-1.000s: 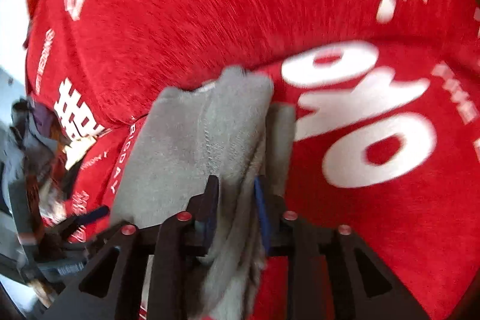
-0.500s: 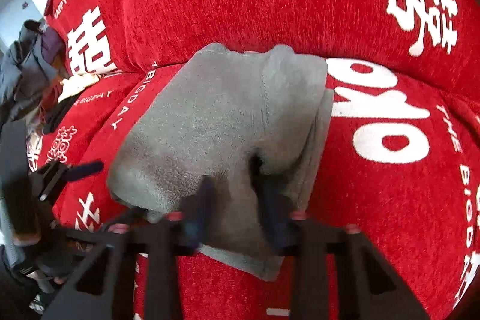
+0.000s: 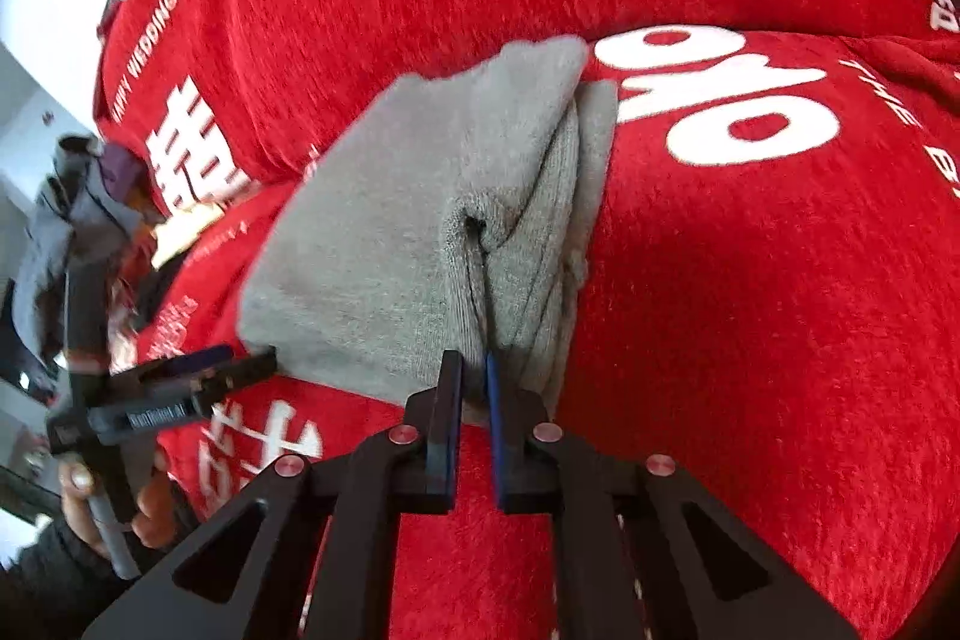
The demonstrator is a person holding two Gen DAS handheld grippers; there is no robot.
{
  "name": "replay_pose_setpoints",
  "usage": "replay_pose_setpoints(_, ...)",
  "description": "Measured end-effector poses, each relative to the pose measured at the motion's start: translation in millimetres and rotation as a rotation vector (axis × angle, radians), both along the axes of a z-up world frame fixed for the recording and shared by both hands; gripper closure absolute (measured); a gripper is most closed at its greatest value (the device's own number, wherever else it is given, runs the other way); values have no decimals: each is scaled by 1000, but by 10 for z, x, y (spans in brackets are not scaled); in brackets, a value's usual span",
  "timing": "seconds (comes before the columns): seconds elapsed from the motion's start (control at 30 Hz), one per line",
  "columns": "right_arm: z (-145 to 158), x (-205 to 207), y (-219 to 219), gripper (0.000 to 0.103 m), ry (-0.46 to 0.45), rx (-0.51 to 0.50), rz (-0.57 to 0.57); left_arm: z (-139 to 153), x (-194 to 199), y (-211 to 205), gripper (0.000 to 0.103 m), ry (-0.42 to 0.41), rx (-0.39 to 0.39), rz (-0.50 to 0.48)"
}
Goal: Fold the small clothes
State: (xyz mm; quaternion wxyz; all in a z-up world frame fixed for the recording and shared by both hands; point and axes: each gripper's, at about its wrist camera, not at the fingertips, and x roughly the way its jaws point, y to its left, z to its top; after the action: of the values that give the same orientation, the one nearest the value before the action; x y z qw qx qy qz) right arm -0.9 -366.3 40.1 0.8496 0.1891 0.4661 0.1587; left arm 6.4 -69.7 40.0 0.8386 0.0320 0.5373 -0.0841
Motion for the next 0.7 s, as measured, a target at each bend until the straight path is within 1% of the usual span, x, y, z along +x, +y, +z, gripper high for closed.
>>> replay_pose_setpoints(0.03, 60, -14, -39, 92, -13, 15, -2, 91, -48, -13, 15, -23, -7, -25)
replay_pose_setpoints(0.1, 231, -17, -142, 82, -71, 42, -17, 287, -132, -68, 15, -73, -24, -61)
replay_pose_setpoints(0.13, 304, 16, -190, 58, -95, 38, -27, 377, -124, -132, 15, -90, -32, -74)
replay_pose_setpoints(0.17, 355, 85, -217, 31, -107, 20, -44, 432, -100, -191, 15, -100, -42, -83)
replay_pose_setpoints(0.2, 388, 168, -236, 23, -109, 3, -60, 476, -46, -276, 15, -108, -53, -91)
replay_pose_setpoints(0.23, 405, 258, -250, 22, -112, -9, -70, 496, 30, -391, 15, -113, -56, -96)
replay_pose_setpoints(0.27, 409, 389, -260, 22, -113, -15, -67, 486, 114, -492, 15, -114, -50, -100)
replay_pose_setpoints(0.3, 390, 539, -257, 22, -94, -27, -71, 442, 229, -645, 15, -105, -36, -107)
replay_pose_setpoints(0.37, 314, 861, -241, 25, -43, -37, -89, 349, 391, -875, 15, -75, -41, -123)
replay_pose_setpoints(0.43, 243, 1084, -242, 25, -17, -31, -96, 228, 454, -1014, 15, -48, -30, -138)
replay_pose_setpoints(0.5, 105, 1334, -228, 25, 23, -45, -101, 87, 434, -1108, 15, -35, 7, -141)
replay_pose_setpoints(0.53, 17, 1451, -213, 40, 46, -40, -98, 47, 418, -1125, 15, -41, 15, -143)
replay_pose_setpoints(0.57, -70, 1546, -174, 81, 71, -20, -73, 32, 387, -1142, 15, -56, 21, -148)
replay_pose_setpoints(0.6, -140, 1629, -133, 87, 102, -8, -39, 30, 360, -1157, 15, -66, 28, -155)
replay_pose_setpoints(0.63, -168, 1680, -86, 87, 114, -14, -14, 20, 337, -1165, 15, -65, 33, -163)
replay_pose_setpoints(0.67, -108, 1691, -29, 88, 76, -43, 6, 16, 334, -1169, 15, -63, 33, -166)
replay_pose_setpoints(0.7, 16, 1658, 14, 88, 0, -50, 31, 8, 341, -1162, 15, -59, 21, -164)
